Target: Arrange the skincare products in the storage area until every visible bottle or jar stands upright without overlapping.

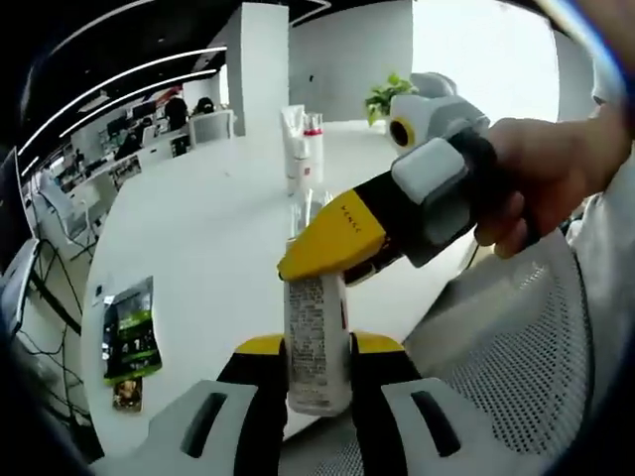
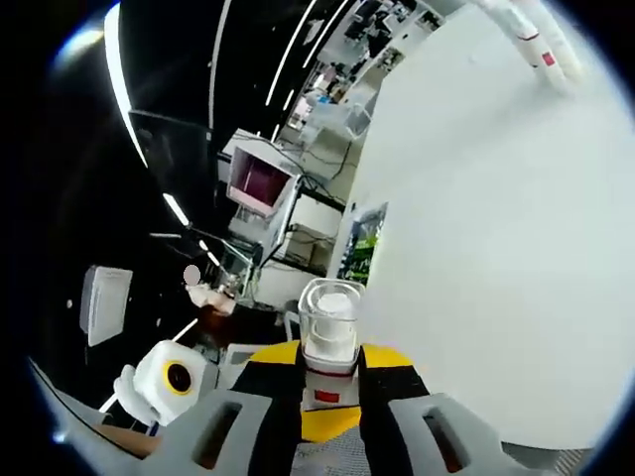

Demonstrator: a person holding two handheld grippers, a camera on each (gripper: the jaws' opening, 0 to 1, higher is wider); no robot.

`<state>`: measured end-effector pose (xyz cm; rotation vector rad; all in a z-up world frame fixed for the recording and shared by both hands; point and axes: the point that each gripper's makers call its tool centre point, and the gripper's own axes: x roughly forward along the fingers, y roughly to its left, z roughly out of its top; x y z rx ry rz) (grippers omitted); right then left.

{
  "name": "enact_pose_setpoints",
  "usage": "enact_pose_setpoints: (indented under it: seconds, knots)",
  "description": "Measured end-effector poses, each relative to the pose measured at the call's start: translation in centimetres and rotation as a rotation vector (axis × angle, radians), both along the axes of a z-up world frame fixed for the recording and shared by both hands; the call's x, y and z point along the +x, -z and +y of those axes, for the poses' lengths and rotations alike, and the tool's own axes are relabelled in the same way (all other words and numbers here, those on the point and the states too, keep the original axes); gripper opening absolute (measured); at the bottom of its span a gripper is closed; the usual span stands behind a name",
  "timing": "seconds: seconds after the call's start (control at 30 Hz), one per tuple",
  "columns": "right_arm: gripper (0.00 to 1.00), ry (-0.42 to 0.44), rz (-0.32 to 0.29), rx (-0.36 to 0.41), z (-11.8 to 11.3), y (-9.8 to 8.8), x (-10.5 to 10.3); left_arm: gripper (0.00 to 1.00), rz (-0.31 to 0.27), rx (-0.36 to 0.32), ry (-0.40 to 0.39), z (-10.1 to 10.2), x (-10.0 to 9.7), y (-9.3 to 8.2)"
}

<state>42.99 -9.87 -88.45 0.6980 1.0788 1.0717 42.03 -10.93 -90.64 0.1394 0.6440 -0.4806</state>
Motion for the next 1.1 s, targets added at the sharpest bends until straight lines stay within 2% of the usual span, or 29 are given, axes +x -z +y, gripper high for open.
enact_pose_setpoints:
  seconds: [0.1, 0.23, 0.3, 0.4, 0.43, 0.53, 0.57, 0.67, 0.73, 0.77, 0.8, 0.87, 0.93, 1.0, 1.1]
  knots:
    - [0.16, -0.002, -0.045, -0.02, -0.1, 0.2, 0.1, 0.19, 0.009, 0.002, 0.003, 0.0, 0.0, 0.2]
    - [0.16, 0.01, -0.03, -0.017, -0.1, 0.0, 0.5, 0.19, -0.003, -0.001, -0.001, 0.0, 0.4, 0.1]
    - [0.17, 0.007, -0.012, -0.01, 0.0, 0.0, 0.5, 0.19, 0.01, -0.003, -0.008, 0.2, 0.5, 0.4]
    - [0.18, 0.046, 0.019, -0.006, -0.4, -0.2, 1.2, 0.19, 0.06, 0.002, -0.044, 0.9, 0.4, 1.2]
    - [0.14, 0.049, 0.034, -0.005, -0.6, 0.1, 1.4, 0.19, 0.059, -0.003, -0.048, 1.0, 0.5, 1.1]
    - [0.14, 0.039, 0.045, -0.019, -0.5, 0.6, 1.5, 0.19, 0.066, 0.003, -0.043, 0.7, 0.3, 1.3]
    - [0.14, 0.021, 0.017, -0.021, -0.5, 0.6, 1.4, 0.2, 0.066, 0.01, -0.043, 0.8, 0.3, 1.4]
    - [0.13, 0.022, 0.021, -0.006, -0.6, 0.3, 1.8, 0.2, 0.019, 0.035, -0.028, 0.8, 0.8, 1.0]
    - [0.13, -0.001, 0.001, 0.002, -0.7, 0.1, 2.1, 0.2, 0.008, 0.02, -0.023, 0.7, 0.9, 0.9]
    - [0.12, -0.001, 0.0, 0.005, -0.8, -0.2, 2.2, 0.2, 0.003, -0.027, -0.031, 0.5, 1.1, 0.5]
    - [0.12, -0.009, -0.018, 0.012, -0.9, -0.5, 2.5, 0.2, -0.007, -0.043, -0.032, 0.4, 1.3, 0.2]
    - [0.12, -0.027, -0.046, 0.009, -1.1, -0.8, 2.9, 0.19, -0.044, -0.049, -0.025, 0.3, 1.5, -0.2]
    - [0.12, -0.035, -0.109, -0.011, -1.5, -0.9, 3.6, 0.19, -0.037, -0.044, -0.022, 0.3, 1.5, 0.1]
    - [0.12, -0.038, -0.115, -0.02, -1.9, -1.0, 4.0, 0.19, -0.009, -0.037, -0.018, 0.3, 1.4, 0.6]
    - [0.13, -0.034, -0.198, -0.072, -3.0, -0.7, 5.7, 0.22, -0.017, -0.03, -0.012, 0.3, 1.4, 0.5]
